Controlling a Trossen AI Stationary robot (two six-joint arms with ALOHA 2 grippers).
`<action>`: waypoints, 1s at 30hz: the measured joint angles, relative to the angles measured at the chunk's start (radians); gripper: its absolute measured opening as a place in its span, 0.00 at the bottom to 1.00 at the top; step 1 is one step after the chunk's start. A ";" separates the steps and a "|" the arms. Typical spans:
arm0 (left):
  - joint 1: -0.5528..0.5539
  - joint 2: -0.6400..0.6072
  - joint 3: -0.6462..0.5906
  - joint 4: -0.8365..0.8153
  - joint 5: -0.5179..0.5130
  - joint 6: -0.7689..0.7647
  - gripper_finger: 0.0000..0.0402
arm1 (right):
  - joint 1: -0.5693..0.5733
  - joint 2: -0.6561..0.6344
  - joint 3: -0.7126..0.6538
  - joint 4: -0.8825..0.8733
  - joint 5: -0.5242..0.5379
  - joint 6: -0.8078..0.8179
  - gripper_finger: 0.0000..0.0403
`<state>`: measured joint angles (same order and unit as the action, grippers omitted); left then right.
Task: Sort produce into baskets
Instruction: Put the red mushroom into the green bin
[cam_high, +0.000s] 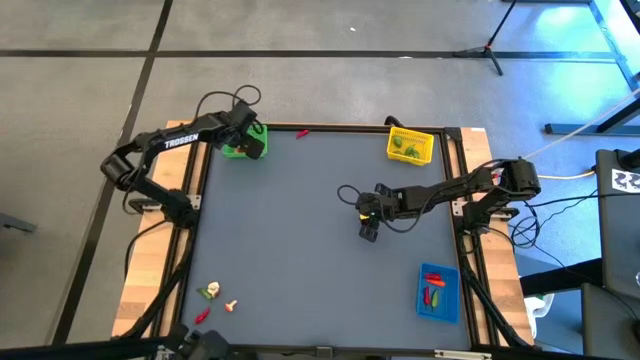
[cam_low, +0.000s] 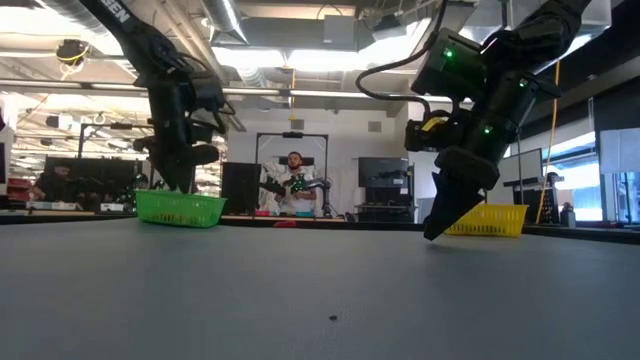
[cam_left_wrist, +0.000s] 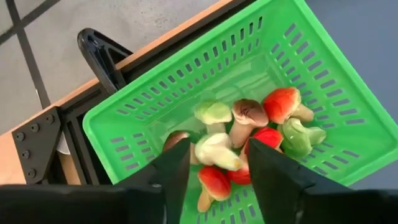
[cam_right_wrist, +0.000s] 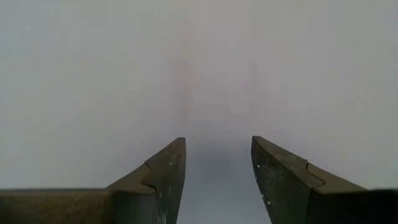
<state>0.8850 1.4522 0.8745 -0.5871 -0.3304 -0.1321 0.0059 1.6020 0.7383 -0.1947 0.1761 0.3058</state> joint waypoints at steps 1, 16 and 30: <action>-0.001 -0.004 0.000 -0.001 0.001 0.000 0.40 | 0.000 0.000 0.000 0.000 0.000 0.000 0.45; -0.190 -0.178 0.006 -0.068 0.278 0.025 0.45 | 0.000 0.000 0.000 0.012 0.000 0.000 0.45; -0.582 -0.201 0.006 -0.197 0.311 -0.116 0.45 | 0.000 0.000 0.000 0.014 0.000 0.000 0.45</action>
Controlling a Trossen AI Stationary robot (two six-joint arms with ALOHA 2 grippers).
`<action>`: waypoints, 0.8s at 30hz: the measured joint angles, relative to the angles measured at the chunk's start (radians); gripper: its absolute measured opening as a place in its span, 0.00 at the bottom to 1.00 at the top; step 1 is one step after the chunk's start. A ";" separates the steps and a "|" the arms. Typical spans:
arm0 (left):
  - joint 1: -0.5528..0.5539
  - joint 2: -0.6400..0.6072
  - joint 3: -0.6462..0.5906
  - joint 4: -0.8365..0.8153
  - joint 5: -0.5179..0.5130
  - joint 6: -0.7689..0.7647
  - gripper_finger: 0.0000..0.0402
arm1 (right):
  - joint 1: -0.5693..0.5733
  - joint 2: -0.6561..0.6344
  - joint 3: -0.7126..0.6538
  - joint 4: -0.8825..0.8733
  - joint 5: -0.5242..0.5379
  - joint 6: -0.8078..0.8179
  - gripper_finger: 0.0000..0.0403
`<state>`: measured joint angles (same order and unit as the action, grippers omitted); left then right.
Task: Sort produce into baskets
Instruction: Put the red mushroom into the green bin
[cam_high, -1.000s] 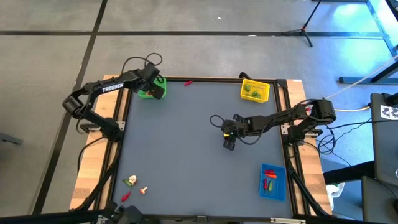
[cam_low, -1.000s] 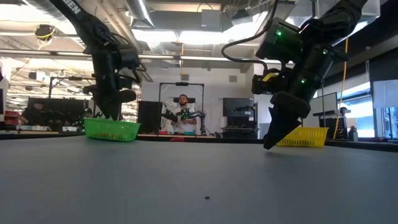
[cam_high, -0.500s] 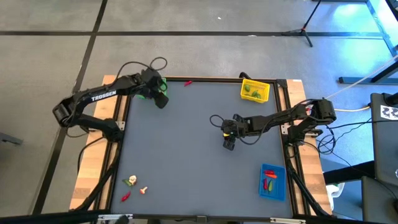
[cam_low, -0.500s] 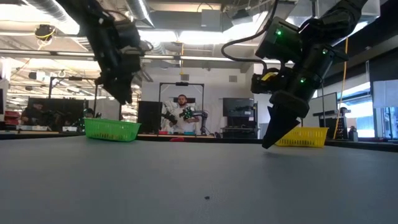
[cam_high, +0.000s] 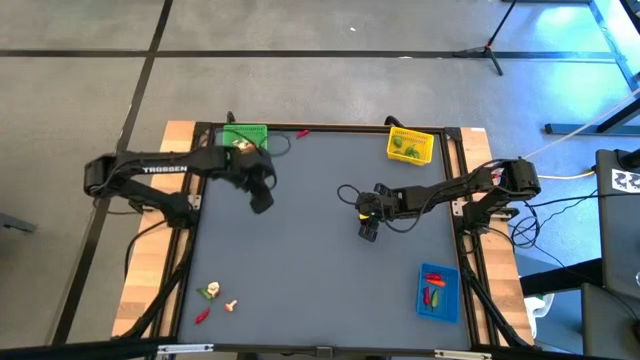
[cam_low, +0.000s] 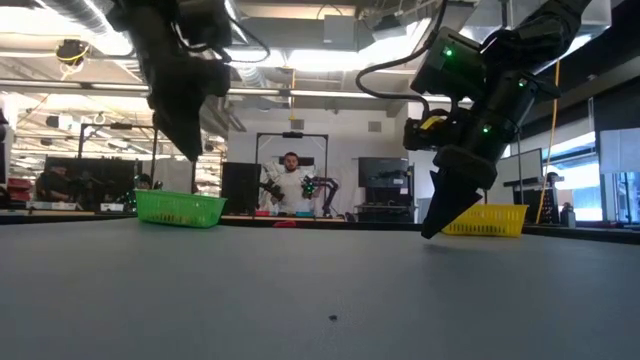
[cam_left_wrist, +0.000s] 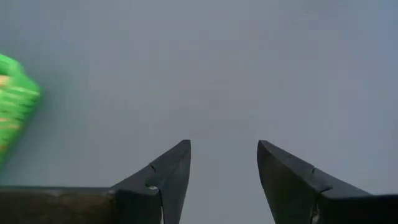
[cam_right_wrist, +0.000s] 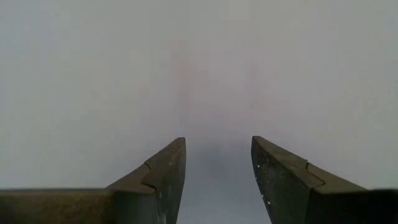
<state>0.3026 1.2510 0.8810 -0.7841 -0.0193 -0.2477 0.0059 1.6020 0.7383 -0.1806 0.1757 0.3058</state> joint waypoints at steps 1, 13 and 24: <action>-0.029 0.000 0.000 -0.006 0.000 -0.019 0.45 | 0.000 0.000 0.000 0.000 0.000 0.000 0.45; -0.358 0.000 0.000 -0.024 0.000 -0.360 0.45 | 0.000 0.000 0.000 0.000 0.000 0.001 0.45; -0.610 0.005 0.000 -0.017 -0.001 -0.644 0.45 | 0.000 0.000 0.000 0.000 0.000 0.003 0.45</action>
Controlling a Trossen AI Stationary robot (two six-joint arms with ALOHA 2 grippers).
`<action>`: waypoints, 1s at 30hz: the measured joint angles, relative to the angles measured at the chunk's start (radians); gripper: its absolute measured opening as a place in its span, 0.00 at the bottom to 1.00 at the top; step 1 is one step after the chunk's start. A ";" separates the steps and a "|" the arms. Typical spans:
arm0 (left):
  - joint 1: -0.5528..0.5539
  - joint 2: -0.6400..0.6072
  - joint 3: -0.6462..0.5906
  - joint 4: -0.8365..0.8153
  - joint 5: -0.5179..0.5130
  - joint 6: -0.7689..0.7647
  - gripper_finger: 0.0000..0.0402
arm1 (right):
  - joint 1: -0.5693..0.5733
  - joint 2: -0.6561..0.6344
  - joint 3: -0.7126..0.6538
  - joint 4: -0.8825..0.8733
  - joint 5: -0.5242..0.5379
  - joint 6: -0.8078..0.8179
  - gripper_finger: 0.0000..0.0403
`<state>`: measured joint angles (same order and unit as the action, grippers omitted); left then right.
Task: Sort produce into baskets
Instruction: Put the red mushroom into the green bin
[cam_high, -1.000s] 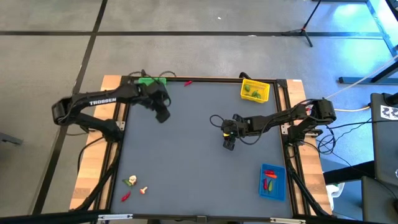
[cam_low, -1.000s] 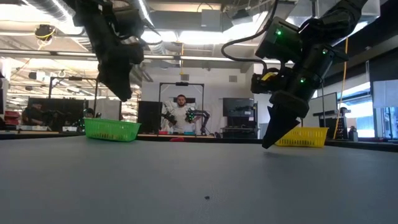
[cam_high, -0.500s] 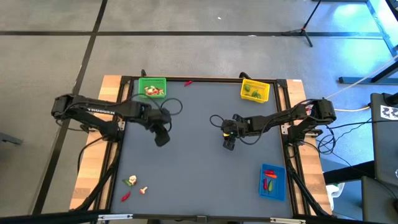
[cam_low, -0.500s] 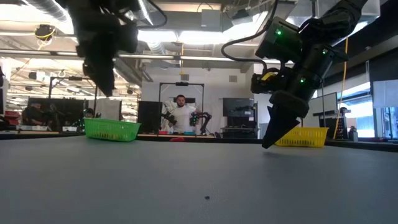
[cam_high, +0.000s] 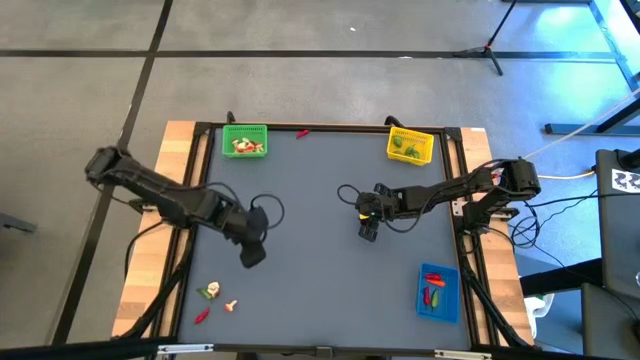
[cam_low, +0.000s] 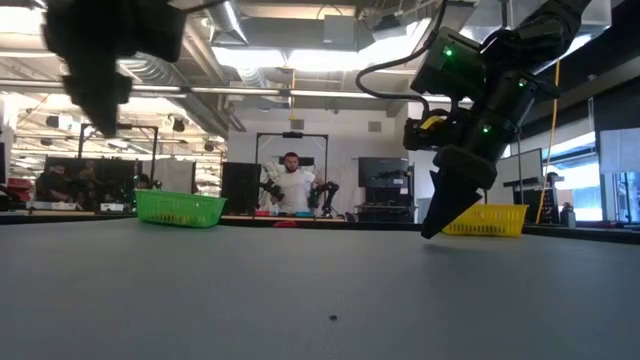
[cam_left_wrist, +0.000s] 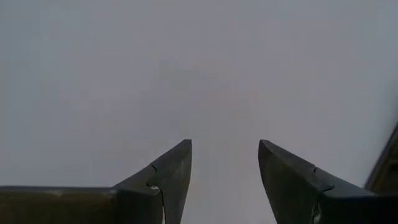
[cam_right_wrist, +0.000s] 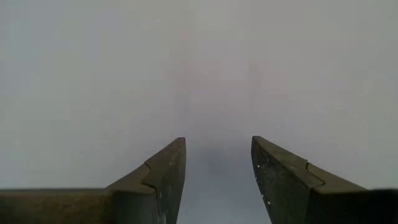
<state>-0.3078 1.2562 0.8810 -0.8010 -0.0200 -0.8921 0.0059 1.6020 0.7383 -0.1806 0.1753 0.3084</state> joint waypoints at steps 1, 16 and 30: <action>-0.022 0.003 0.000 0.000 0.000 -0.025 0.45 | 0.000 0.000 0.000 0.000 0.000 0.000 0.45; -0.366 0.148 0.000 0.084 0.000 -0.480 0.45 | 0.000 0.000 0.000 0.000 0.015 0.001 0.45; -0.533 0.332 -0.001 0.237 0.052 -0.653 0.45 | 0.000 0.000 0.000 -0.001 0.016 0.039 0.45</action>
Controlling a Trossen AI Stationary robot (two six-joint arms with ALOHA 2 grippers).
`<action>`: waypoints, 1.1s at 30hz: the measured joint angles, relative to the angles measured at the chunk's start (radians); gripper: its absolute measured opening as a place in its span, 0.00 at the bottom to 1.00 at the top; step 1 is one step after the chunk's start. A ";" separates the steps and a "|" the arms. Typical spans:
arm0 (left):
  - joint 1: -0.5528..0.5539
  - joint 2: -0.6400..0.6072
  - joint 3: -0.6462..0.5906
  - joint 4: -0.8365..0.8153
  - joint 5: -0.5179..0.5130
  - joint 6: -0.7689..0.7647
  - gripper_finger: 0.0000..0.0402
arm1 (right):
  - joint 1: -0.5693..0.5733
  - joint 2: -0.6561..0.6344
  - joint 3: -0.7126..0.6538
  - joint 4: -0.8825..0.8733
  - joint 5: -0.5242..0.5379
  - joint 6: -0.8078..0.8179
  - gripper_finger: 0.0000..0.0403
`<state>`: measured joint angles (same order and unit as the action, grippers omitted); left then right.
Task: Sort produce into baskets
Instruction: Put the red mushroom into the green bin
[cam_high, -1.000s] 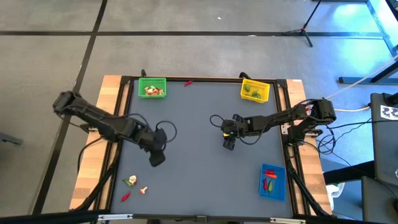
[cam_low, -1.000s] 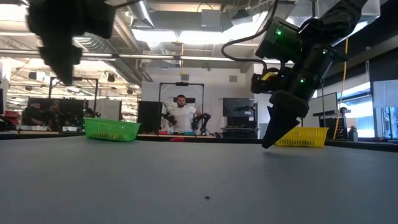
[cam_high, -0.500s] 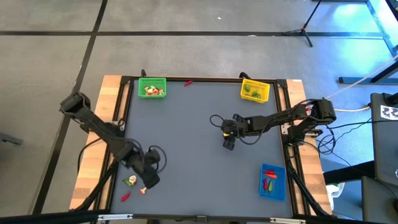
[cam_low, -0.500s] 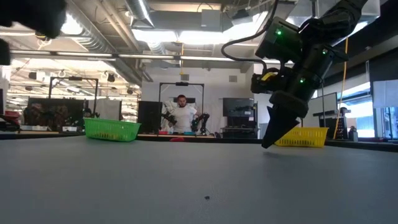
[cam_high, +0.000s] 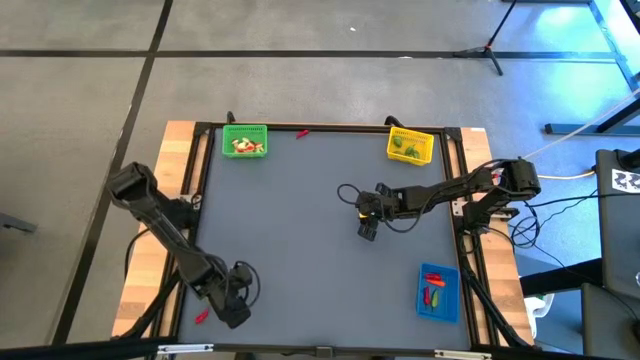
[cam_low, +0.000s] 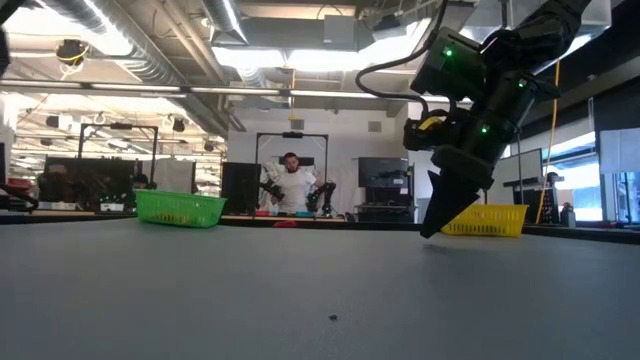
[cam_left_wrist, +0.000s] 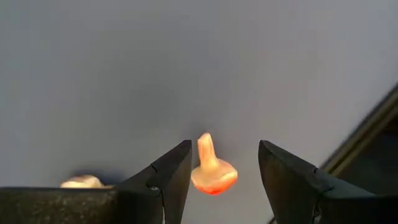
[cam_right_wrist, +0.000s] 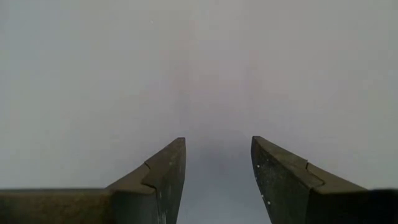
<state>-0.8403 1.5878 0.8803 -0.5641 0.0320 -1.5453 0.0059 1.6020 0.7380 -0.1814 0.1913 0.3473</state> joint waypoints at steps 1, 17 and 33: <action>-0.006 0.014 0.000 0.006 0.002 -0.003 0.45 | 0.000 0.000 0.000 0.000 0.000 0.000 0.45; -0.016 0.094 0.002 0.017 0.035 0.091 0.23 | 0.000 0.000 0.000 0.000 0.010 0.000 0.45; 0.097 -0.034 -0.002 -0.042 -0.038 0.332 0.06 | 0.000 0.000 0.000 0.008 0.030 0.000 0.45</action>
<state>-0.7431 1.5537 0.8784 -0.6065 -0.0059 -1.2133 0.0059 1.6020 0.7380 -0.1739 0.2209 0.3470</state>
